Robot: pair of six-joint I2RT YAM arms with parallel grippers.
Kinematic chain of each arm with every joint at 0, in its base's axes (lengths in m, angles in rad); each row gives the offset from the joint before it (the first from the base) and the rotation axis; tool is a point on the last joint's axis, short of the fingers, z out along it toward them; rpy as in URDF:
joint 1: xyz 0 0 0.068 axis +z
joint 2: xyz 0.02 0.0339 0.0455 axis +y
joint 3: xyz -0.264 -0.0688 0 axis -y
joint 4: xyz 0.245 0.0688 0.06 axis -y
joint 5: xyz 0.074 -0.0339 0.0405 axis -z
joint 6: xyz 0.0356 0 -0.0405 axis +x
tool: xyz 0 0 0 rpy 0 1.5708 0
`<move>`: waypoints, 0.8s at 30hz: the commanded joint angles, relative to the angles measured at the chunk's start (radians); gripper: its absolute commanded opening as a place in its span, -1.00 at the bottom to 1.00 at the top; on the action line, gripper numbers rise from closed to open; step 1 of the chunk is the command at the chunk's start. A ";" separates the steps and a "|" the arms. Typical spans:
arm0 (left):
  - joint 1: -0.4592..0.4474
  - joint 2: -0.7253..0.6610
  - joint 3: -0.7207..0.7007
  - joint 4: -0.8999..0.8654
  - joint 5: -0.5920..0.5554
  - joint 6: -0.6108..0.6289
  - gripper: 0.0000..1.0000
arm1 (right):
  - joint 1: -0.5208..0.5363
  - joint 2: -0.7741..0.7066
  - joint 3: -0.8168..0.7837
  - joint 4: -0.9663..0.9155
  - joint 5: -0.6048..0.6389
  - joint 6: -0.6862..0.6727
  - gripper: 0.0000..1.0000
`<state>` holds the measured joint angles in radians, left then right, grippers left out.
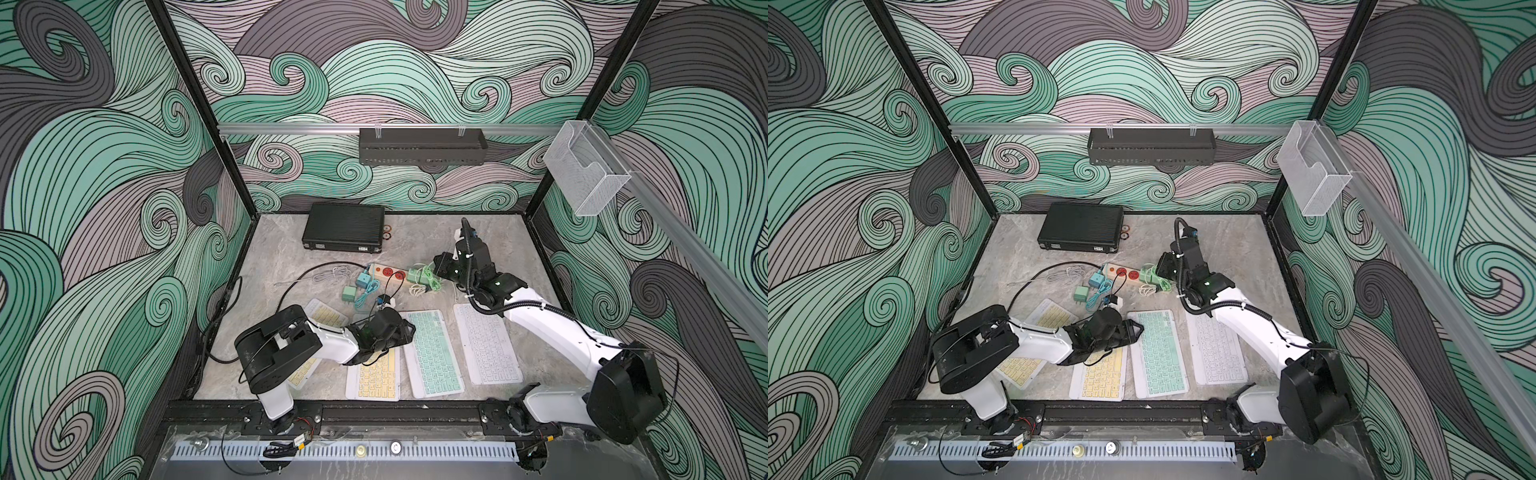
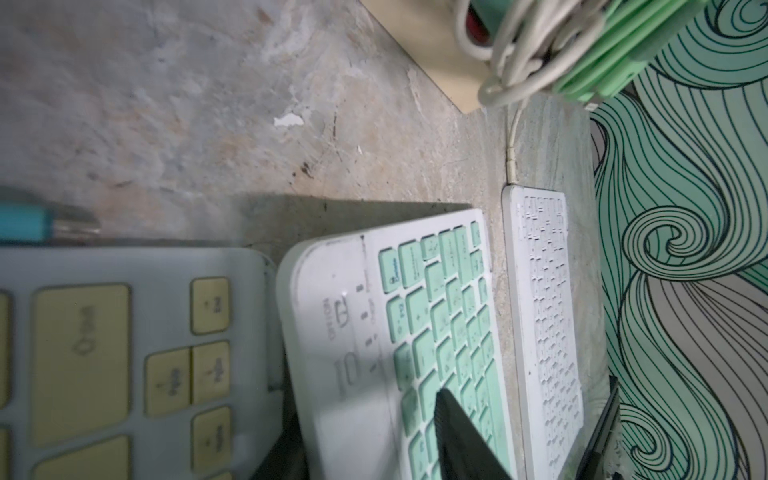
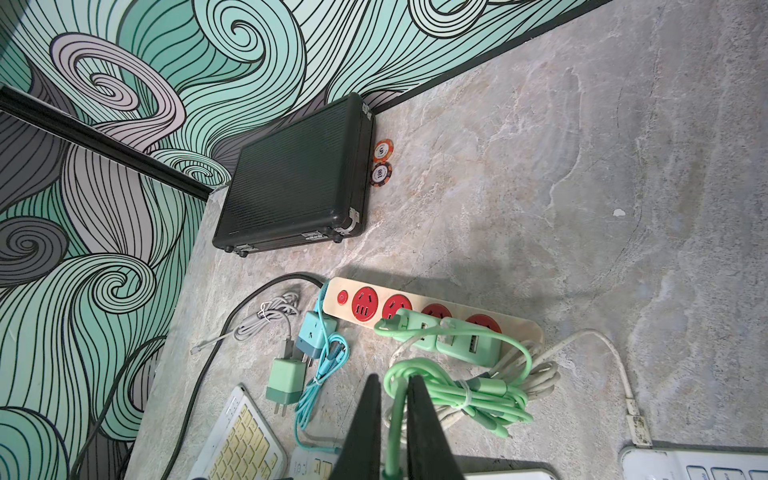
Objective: Unplug the wireless keyboard
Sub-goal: Place the keyboard at the center of the board.
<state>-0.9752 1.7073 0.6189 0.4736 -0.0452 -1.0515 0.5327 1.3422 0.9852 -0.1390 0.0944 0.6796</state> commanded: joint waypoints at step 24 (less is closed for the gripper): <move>0.200 -0.371 0.200 -0.609 -0.191 0.300 -0.01 | 0.197 0.002 0.038 -0.030 0.073 -0.080 -1.00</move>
<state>-0.8356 1.3247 0.8024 -0.0731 -0.2214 -0.7856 0.7074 1.3422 1.0451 -0.1787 0.1471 0.5949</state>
